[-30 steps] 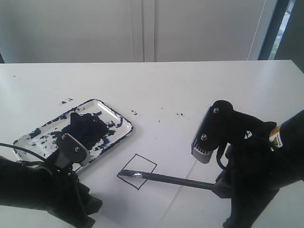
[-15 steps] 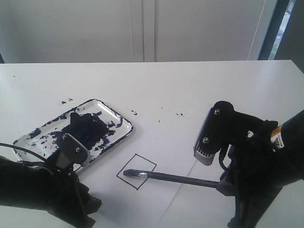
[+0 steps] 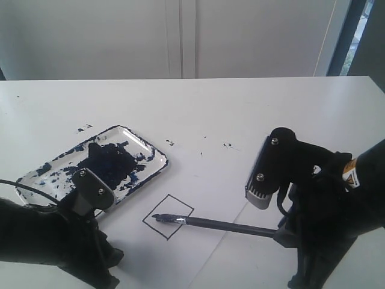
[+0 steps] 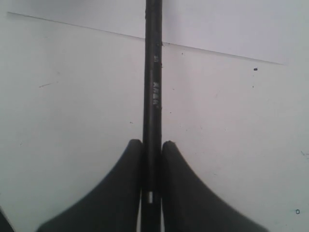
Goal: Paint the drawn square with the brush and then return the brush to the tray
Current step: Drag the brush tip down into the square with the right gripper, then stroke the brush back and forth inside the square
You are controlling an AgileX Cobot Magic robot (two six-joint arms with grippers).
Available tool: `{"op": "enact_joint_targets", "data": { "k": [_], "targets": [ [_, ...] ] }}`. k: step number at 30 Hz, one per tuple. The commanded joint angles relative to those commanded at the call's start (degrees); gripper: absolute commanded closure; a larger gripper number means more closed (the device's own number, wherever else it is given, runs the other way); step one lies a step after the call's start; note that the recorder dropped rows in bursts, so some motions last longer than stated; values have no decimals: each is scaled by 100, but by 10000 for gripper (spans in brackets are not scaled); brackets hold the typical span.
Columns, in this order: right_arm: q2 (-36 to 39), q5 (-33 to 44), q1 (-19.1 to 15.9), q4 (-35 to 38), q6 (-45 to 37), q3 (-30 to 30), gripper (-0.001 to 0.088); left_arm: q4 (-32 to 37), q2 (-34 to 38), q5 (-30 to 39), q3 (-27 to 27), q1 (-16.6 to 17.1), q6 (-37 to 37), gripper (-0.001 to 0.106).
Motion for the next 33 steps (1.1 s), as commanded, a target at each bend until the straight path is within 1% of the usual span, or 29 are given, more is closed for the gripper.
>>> {"op": "enact_joint_targets", "data": {
  "k": [5, 12, 18, 23, 27, 33],
  "targets": [
    [0, -12, 0, 28, -1, 0, 868, 0, 0, 0, 0, 0, 0, 520],
    [0, -12, 0, 389, -308, 0, 868, 0, 0, 45, -10, -2, 0, 520],
    [14, -92, 0, 389, -333, 0, 868, 0, 0, 45, -10, -2, 0, 520],
    [282, -154, 0, 389, -333, 0, 868, 0, 0, 45, -10, -2, 0, 520],
    [293, -223, 0, 365, -333, 0, 868, 0, 0, 58, -10, -2, 0, 520],
    [293, -292, 0, 68, -265, 0, 868, 0, 0, 58, -10, -2, 0, 520]
  ]
}}
